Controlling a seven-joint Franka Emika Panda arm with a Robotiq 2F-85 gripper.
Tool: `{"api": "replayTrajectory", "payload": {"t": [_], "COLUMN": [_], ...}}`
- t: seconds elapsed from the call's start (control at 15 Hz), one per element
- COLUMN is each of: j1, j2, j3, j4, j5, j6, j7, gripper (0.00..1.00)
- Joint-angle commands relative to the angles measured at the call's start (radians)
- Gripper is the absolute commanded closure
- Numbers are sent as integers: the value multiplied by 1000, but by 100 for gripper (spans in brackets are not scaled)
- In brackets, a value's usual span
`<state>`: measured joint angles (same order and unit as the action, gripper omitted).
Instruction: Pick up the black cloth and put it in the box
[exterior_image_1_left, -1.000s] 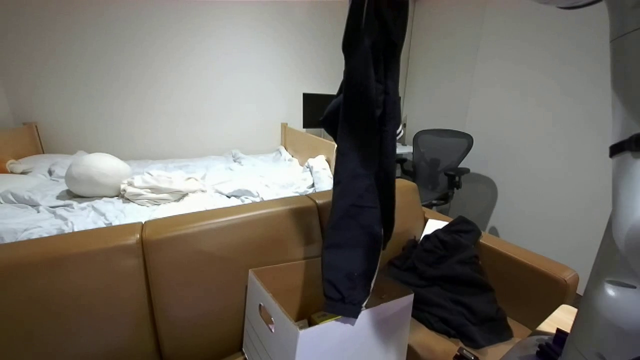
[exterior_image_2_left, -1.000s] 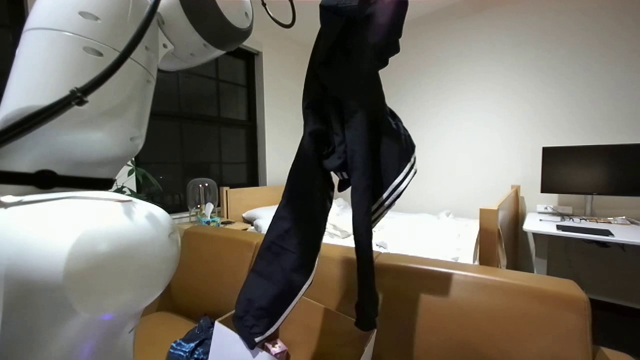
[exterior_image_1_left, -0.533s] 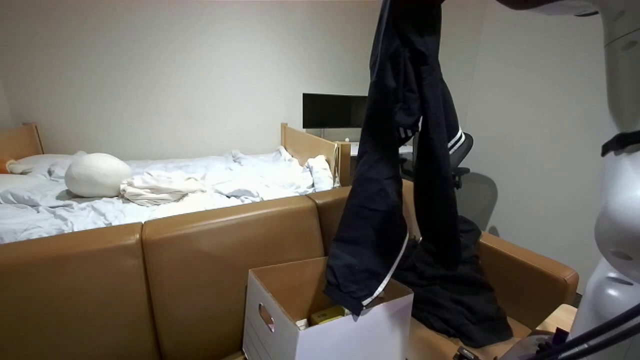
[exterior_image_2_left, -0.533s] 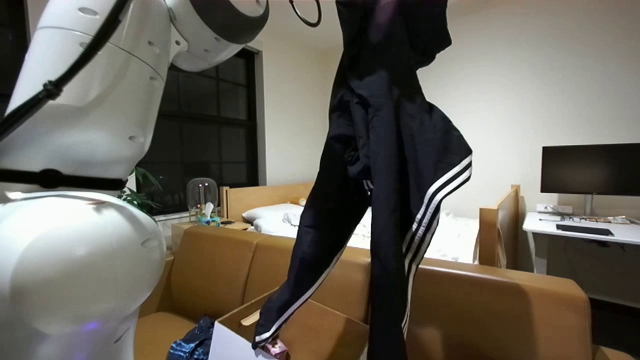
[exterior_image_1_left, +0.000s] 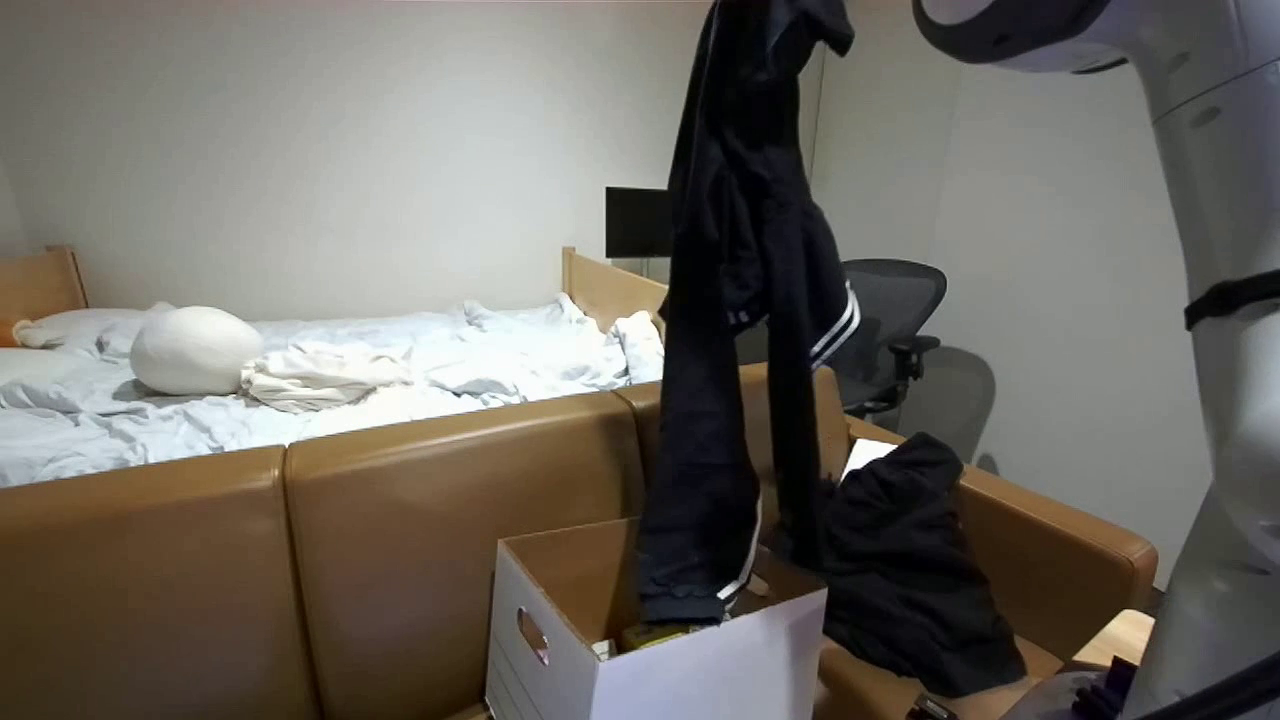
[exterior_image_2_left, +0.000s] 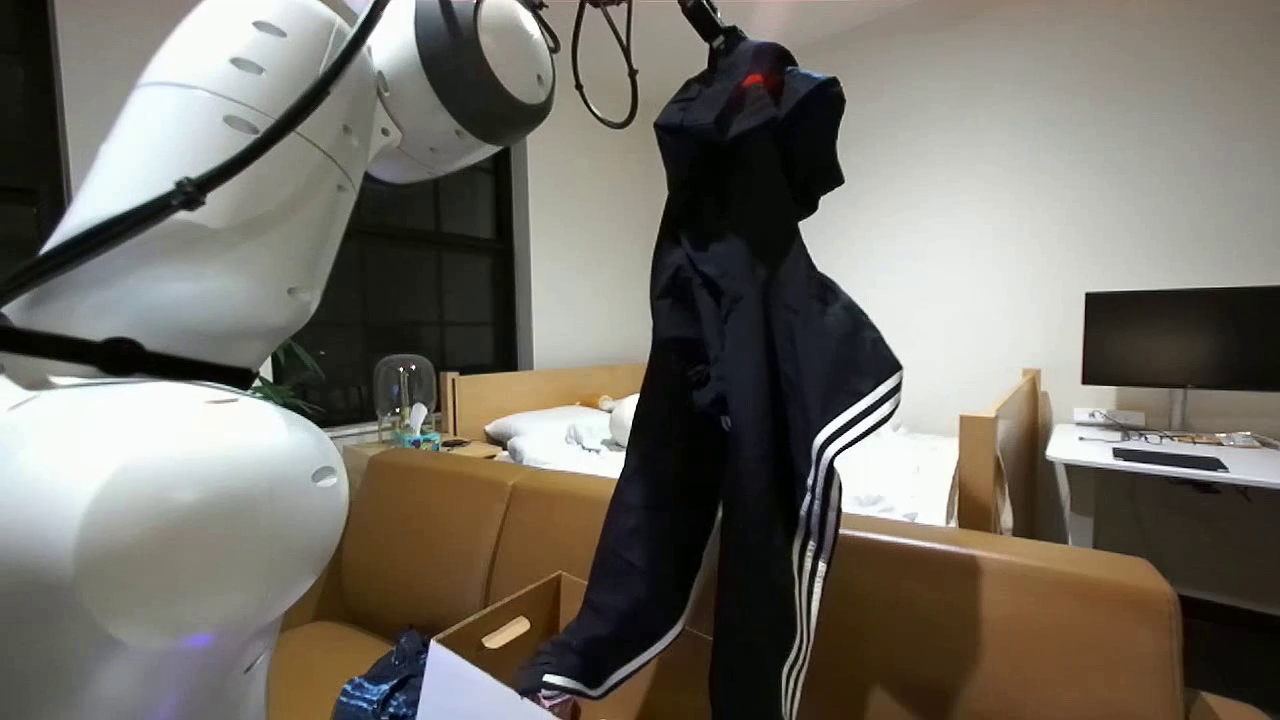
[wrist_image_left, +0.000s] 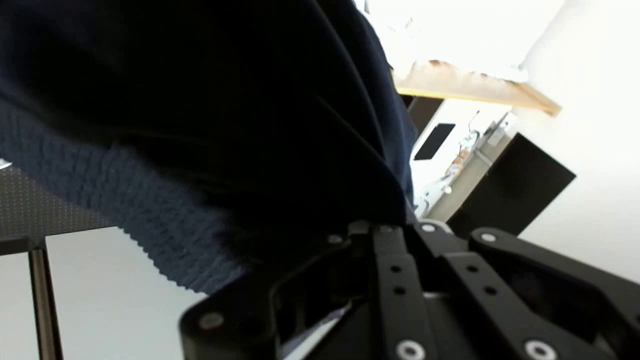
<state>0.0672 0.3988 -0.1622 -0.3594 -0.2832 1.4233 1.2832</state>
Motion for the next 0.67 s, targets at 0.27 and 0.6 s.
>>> {"api": "replayTrajectory", "payload": {"t": [0.27,0.6], "j1": [50,84], "j2": [49,74], "j3": [49,62], "j4": [-10,-20], "j5": [43,47], "j6": [-161,-302], "j7": [-276,-454], "gripper": [100,100]}}
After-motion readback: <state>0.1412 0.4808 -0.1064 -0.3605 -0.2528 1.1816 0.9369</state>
